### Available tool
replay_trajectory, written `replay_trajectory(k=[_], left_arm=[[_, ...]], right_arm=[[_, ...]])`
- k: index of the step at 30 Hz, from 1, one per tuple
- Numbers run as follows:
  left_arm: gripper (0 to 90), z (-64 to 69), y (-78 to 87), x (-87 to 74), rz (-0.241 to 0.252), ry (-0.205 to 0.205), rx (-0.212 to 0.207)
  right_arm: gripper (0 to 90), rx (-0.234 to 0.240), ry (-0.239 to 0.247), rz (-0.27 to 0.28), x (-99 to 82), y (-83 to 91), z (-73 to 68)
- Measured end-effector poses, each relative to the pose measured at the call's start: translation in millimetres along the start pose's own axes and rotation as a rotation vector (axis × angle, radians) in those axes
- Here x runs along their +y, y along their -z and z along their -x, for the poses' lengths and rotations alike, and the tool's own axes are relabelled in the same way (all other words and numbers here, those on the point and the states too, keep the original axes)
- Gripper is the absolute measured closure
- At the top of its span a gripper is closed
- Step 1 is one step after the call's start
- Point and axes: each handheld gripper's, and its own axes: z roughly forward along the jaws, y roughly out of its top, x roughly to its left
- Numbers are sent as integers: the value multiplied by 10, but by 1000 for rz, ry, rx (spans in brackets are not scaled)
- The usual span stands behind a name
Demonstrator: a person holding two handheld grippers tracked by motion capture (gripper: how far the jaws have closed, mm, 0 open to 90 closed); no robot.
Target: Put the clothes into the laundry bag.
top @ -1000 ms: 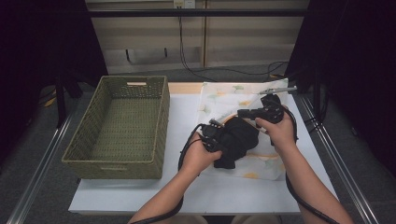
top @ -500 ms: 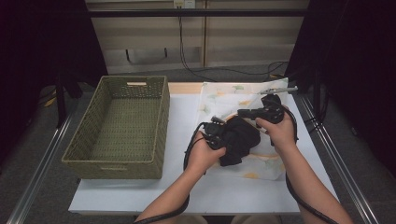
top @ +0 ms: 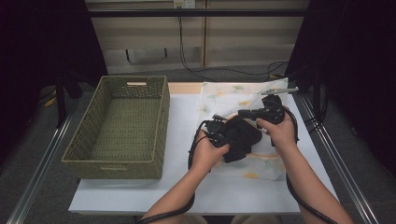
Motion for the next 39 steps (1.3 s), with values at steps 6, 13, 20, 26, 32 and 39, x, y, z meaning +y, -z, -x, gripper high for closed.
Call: replay_trajectory(k=[6, 13, 20, 26, 32, 39], left_arm=[[822, -14, -14, 15, 31, 8, 11], [823, -2, -3, 43, 62, 2, 17], [823, -8, -26, 63, 93, -3, 29], [817, 24, -49, 90, 132, -36, 41], [740, 3, -62, 65, 111, -52, 35], [581, -16, -19, 34, 67, -97, 52]], right_arm=[[896, 1, -4, -2, -2, -1, 0], [896, 5, -3, -2, -3, -8, -6], [896, 9, -4, 0, -4, -9, -3], [896, 11, -4, -2, 0, -8, -7], [896, 11, -2, -5, -13, 3, 13], [896, 5, -3, -7, -40, 9, 34]])
